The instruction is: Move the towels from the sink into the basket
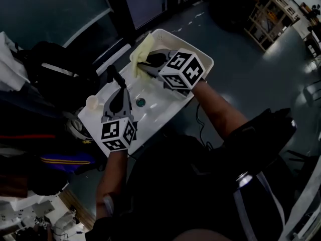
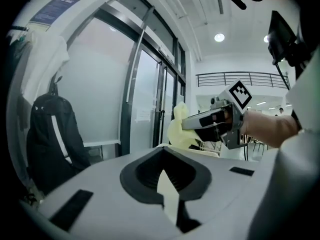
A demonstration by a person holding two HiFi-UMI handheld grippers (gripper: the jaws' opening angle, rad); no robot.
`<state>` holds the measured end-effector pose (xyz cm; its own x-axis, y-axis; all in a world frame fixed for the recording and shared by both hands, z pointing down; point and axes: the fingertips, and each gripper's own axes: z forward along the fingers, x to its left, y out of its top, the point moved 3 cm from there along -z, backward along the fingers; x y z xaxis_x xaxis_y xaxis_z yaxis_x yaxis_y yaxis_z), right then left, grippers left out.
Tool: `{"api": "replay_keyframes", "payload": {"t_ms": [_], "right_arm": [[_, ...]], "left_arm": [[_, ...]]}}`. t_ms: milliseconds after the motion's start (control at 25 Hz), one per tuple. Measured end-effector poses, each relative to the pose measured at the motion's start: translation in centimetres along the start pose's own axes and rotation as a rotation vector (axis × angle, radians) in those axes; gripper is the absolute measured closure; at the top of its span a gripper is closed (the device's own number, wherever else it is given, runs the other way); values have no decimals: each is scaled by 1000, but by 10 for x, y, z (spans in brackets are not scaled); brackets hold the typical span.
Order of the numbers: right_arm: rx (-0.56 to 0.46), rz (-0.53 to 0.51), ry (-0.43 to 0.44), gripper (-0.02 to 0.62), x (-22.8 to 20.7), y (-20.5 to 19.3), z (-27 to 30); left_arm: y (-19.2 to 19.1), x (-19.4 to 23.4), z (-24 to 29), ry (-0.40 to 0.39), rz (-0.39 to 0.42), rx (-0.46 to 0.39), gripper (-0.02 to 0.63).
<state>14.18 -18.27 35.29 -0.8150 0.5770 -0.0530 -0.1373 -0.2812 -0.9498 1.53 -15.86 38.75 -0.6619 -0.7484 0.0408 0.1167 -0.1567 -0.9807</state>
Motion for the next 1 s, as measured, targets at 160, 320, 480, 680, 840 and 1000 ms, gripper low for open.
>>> {"api": "replay_keyframes", "payload": {"t_ms": [160, 320, 480, 680, 840, 1000], "right_arm": [[49, 35, -121, 517, -52, -17, -24], [123, 80, -207, 517, -99, -49, -40], [252, 122, -263, 517, -136, -97, -48], [440, 133, -265, 517, -163, -151, -39], [575, 132, -238, 517, -175, -184, -25], [672, 150, -197, 517, -181, -214, -8]], "left_arm": [[6, -20, 25, -61, 15, 5, 598], [0, -39, 52, -111, 24, 40, 598], [-10, -55, 76, -141, 29, 86, 598], [-24, -65, 100, -164, 27, 139, 598], [-38, -68, 114, -164, 21, 186, 598], [-50, -65, 125, -158, 2, 225, 598]]}}
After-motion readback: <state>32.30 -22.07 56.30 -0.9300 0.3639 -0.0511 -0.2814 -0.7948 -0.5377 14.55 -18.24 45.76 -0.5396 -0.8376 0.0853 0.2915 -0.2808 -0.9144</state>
